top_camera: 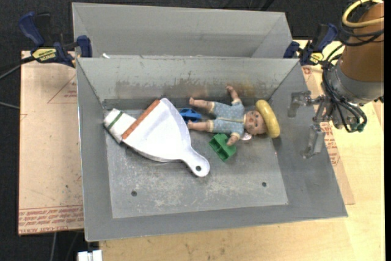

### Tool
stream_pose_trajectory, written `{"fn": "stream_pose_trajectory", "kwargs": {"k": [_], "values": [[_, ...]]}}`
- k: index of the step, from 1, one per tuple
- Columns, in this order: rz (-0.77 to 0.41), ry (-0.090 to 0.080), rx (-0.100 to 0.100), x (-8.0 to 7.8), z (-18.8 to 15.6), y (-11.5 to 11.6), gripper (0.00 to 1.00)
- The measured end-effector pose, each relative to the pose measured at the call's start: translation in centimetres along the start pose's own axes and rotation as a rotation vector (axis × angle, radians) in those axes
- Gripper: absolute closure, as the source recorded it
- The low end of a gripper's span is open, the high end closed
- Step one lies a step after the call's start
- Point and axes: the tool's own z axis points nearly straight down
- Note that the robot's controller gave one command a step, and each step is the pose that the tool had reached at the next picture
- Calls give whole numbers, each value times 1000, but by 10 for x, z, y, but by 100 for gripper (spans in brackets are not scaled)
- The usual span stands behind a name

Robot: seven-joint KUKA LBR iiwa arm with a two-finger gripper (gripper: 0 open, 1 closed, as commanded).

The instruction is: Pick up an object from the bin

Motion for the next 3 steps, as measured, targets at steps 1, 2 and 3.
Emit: {"fn": "stream_pose_trajectory", "kwargs": {"k": [1,2,3], "values": [[-4,-8,2,-1,-5,1,0],[-139,-10,2,-24,38,21,0],[-417,-11,3,-52,58,82,0]]}}
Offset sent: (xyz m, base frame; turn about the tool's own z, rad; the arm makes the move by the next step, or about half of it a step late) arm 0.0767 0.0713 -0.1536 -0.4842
